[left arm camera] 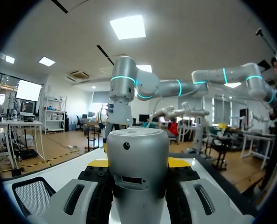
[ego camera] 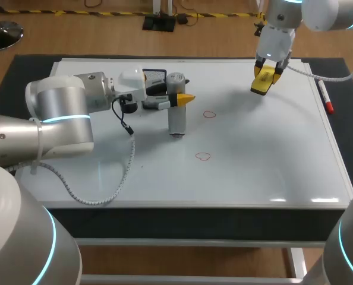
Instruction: Pick up the inspection probe, press it on each red-marked spot on the whiteboard one by one, put down the probe, pick up the eraser, and wipe off all the red marks.
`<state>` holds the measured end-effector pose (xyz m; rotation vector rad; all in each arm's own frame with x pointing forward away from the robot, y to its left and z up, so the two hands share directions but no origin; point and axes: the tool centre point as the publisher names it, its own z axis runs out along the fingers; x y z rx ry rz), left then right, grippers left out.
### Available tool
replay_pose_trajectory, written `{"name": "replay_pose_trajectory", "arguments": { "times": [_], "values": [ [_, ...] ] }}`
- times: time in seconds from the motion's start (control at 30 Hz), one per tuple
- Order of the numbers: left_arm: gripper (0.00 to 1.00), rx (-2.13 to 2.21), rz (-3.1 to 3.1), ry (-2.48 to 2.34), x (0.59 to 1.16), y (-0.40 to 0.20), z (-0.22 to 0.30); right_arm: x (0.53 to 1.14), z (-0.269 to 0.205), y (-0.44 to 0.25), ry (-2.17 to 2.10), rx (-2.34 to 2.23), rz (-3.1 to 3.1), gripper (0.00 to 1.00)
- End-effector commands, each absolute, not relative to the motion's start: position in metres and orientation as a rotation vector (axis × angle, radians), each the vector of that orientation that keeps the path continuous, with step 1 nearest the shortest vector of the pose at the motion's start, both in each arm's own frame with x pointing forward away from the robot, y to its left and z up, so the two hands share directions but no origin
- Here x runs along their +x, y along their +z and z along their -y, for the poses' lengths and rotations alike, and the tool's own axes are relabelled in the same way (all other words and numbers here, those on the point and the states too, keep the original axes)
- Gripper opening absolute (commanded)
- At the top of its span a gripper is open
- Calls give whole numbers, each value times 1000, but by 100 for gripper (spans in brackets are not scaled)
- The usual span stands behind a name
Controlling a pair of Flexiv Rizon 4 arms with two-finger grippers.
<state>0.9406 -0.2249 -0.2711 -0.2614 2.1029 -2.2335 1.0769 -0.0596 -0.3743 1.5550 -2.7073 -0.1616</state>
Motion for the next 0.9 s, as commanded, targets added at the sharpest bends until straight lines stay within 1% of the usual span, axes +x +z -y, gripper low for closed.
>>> {"name": "replay_pose_trajectory", "arguments": {
  "times": [0.03, 0.9],
  "values": [
    [0, -250, -2112, -2242, 942, -275, 226, 1077, 61, -373, -157, 1558, 2705, 0],
    [0, -241, -2115, -2246, 940, -281, 225, 1077, 61, -373, -157, 1558, 2705, 0]
  ]
}}
